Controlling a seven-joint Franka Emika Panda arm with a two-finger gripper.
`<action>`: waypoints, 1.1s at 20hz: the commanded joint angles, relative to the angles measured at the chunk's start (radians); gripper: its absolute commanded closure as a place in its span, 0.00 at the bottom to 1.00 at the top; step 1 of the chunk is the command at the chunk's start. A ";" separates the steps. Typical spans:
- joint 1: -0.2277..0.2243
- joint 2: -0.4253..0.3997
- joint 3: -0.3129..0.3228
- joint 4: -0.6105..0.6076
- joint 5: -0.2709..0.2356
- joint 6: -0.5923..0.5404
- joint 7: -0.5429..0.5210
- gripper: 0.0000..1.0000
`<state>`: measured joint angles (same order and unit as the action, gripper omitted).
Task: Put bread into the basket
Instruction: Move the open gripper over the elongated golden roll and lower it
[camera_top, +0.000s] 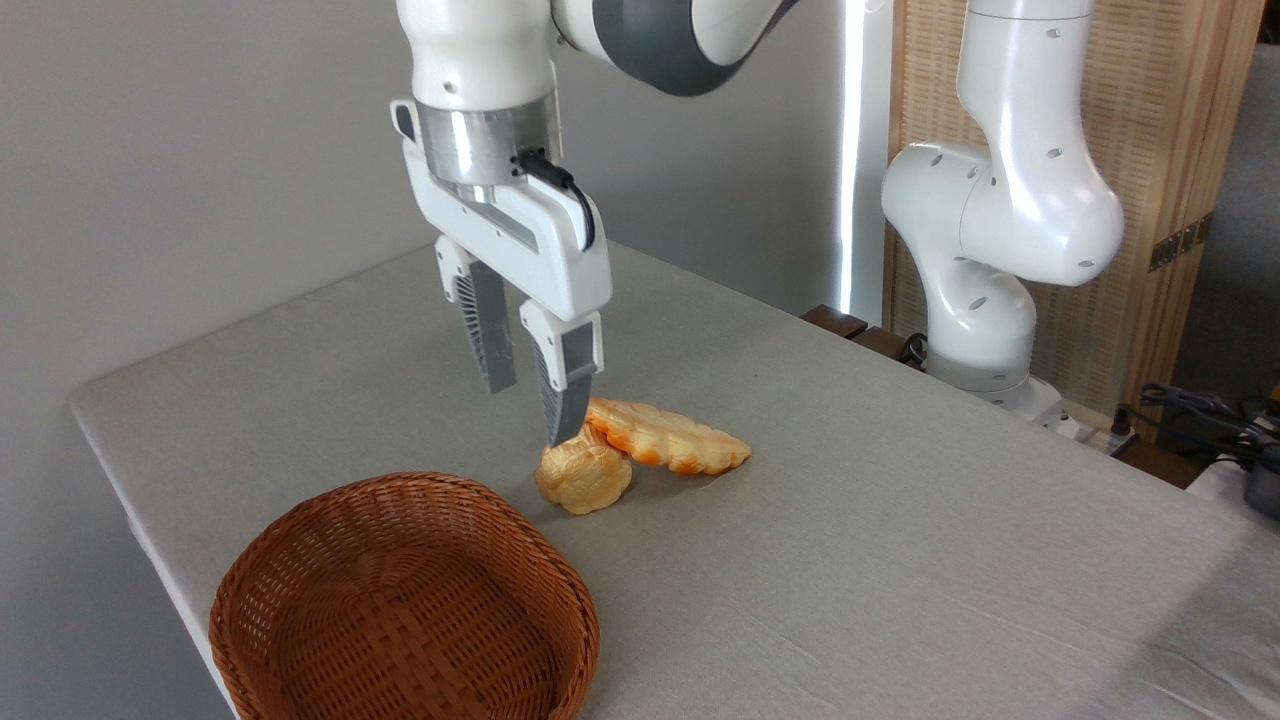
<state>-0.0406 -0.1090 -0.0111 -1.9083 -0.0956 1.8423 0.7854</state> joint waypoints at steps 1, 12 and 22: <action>-0.021 -0.072 0.002 -0.087 0.013 -0.008 0.054 0.00; -0.054 -0.221 0.006 -0.308 0.014 -0.066 0.256 0.00; -0.090 -0.155 0.000 -0.341 0.076 -0.005 0.269 0.00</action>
<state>-0.1089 -0.2876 -0.0130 -2.2454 -0.0334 1.7982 1.0393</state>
